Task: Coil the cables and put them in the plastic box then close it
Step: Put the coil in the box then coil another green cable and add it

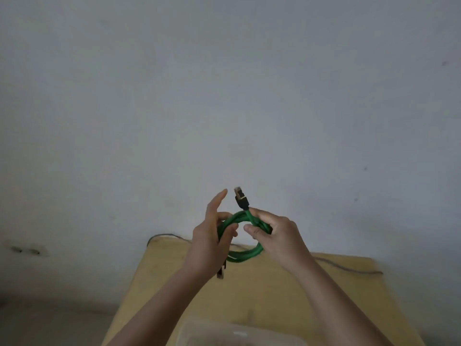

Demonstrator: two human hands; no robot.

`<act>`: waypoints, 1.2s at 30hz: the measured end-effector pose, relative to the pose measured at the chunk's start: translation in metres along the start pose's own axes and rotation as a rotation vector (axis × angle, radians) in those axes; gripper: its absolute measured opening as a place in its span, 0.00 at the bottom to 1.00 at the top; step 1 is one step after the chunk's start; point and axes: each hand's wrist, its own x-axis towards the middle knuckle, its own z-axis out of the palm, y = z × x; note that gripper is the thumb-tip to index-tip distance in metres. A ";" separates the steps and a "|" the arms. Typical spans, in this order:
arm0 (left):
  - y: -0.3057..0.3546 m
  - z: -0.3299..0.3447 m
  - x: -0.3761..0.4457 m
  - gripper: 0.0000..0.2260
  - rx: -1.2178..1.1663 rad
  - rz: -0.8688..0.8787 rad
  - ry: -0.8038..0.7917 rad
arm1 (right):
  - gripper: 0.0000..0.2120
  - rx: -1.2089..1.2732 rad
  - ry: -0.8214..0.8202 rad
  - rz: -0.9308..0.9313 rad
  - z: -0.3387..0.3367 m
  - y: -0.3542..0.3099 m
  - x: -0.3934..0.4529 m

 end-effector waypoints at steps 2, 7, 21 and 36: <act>-0.011 0.000 -0.016 0.24 0.022 -0.017 -0.018 | 0.19 0.004 -0.039 0.053 0.009 0.007 -0.010; -0.037 0.003 -0.057 0.13 0.010 -0.133 -0.092 | 0.15 0.076 -0.184 0.178 0.029 0.030 -0.044; -0.071 0.027 -0.170 0.13 0.118 -0.388 -0.241 | 0.10 -0.192 -0.104 0.345 0.080 0.081 -0.160; -0.063 0.117 -0.206 0.09 0.208 -0.523 -0.330 | 0.16 -0.775 -0.189 0.351 0.058 0.136 -0.203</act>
